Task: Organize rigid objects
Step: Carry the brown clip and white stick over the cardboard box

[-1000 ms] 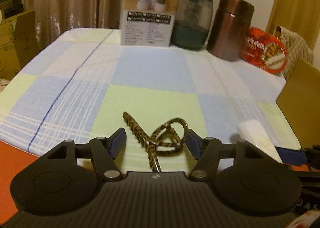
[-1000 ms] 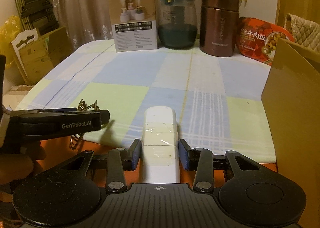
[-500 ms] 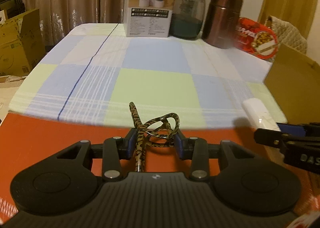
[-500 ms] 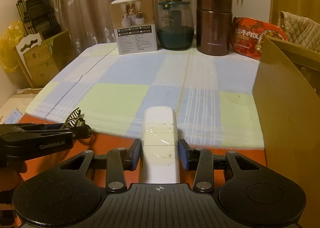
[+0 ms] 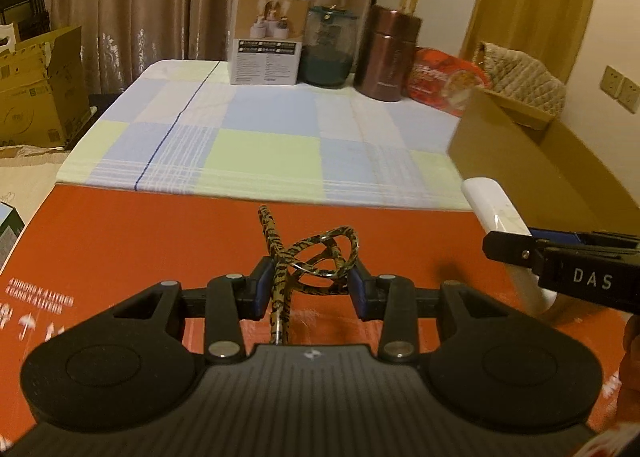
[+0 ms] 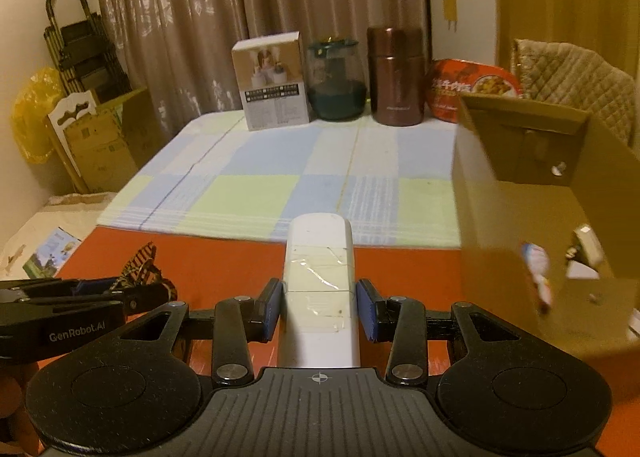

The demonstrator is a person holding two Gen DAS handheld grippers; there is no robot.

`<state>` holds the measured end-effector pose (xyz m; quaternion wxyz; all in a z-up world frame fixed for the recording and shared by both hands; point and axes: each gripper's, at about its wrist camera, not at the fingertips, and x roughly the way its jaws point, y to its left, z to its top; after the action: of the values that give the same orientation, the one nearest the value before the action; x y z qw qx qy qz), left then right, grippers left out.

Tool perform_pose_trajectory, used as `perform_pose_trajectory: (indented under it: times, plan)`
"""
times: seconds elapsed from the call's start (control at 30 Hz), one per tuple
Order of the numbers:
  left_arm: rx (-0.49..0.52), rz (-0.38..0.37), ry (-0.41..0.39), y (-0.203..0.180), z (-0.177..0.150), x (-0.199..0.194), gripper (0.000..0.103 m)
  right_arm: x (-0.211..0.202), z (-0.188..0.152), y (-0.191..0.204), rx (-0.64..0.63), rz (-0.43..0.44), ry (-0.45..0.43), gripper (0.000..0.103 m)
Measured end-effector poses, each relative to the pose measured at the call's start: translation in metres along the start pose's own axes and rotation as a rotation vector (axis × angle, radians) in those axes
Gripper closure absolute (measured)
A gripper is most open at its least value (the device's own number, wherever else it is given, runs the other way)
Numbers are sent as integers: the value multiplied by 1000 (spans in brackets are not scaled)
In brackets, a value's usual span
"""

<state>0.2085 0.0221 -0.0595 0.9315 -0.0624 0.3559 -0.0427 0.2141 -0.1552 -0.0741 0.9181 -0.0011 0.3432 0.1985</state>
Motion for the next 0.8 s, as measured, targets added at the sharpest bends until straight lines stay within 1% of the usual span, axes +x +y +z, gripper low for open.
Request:
perform_pose_trajectory:
  times: [0.2, 0.4, 0.6, 0.8]
  plan:
    - [-13, -29, -3, -18, -12, -41, 69, -52, -17, -2, 36, -8, -12, 66]
    - [-10, -55, -15, -36, -20, -73, 69, -93, -27, -4, 37, -26, -24, 66]
    - [15, -82, -26, -56, -23, -92, 69, -123, -34, -12, 44, -55, -37, 66]
    - [46, -108, -42, -75, -22, -102, 69, -141, -37, -21, 57, -76, -46, 66]
